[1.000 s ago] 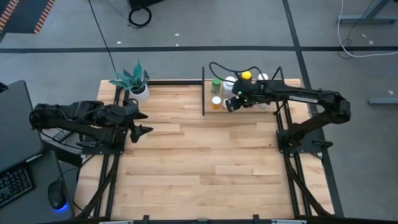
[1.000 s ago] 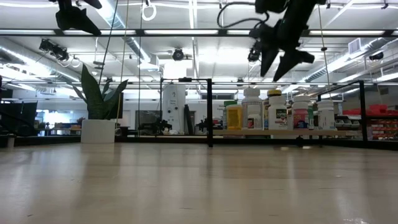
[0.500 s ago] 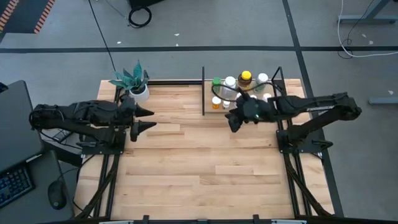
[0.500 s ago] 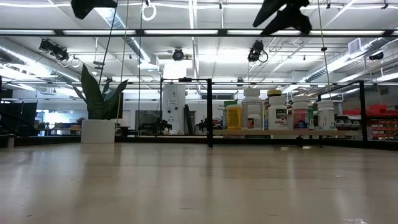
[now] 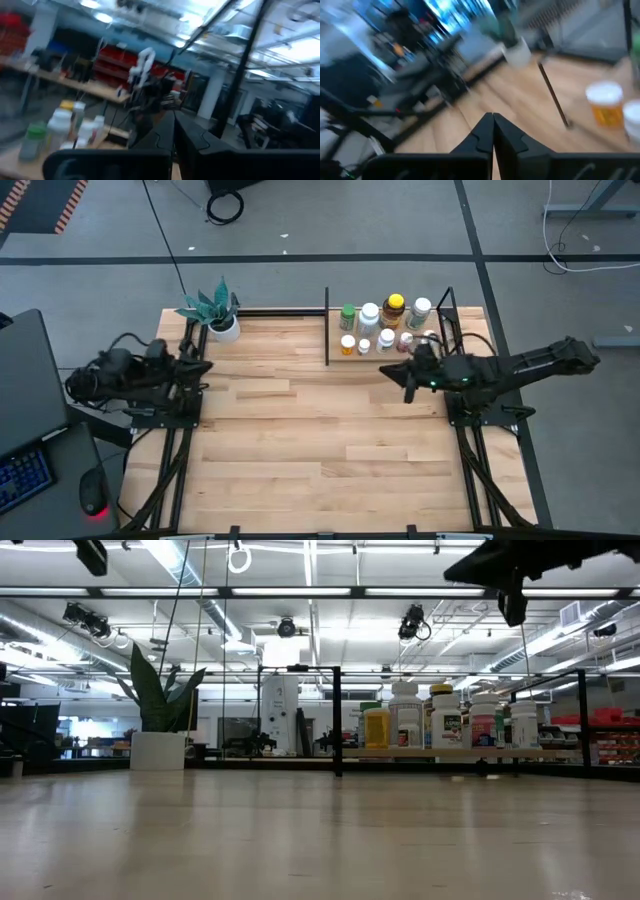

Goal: Pick and place medicine bottles onto shelf by color
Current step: Return to Home Position

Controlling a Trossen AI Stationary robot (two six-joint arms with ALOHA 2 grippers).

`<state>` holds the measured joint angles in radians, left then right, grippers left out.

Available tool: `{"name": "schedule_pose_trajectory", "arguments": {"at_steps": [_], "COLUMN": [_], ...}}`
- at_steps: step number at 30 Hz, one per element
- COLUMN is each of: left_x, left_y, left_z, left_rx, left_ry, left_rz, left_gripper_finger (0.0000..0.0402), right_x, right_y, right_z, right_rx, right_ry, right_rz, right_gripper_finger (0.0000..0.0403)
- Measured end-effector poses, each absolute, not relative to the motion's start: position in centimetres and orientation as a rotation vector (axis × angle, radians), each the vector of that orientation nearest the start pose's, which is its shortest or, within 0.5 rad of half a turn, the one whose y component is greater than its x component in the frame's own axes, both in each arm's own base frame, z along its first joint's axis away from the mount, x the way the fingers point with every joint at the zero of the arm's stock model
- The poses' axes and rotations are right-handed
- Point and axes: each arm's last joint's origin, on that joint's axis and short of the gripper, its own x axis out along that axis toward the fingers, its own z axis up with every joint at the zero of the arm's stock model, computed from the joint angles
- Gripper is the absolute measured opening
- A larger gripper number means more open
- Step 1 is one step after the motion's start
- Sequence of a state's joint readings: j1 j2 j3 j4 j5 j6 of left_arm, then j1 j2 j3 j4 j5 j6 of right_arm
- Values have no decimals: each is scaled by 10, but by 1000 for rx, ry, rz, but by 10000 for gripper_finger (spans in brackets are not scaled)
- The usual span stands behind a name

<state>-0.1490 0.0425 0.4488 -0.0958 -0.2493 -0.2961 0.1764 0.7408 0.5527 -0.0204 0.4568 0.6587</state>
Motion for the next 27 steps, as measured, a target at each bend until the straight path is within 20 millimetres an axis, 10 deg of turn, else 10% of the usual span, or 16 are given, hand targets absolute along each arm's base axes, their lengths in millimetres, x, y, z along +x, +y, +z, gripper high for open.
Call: {"name": "schedule_pose_trajectory", "arguments": {"at_steps": [7,27], "left_x": [45,89], "left_y": [-2,-8], "left_z": [296,206], "left_rx": [-236,-359], "left_ry": [-326,-264], "left_rz": [-20,-17], "left_gripper_finger": [6,2], "right_x": [137,120], "right_y": [5,-11], "right_z": [246,175], "right_rx": [509,360], "right_ry": [-172,-108], "right_rz": [-242,-159], "right_gripper_finger": [6,7]}}
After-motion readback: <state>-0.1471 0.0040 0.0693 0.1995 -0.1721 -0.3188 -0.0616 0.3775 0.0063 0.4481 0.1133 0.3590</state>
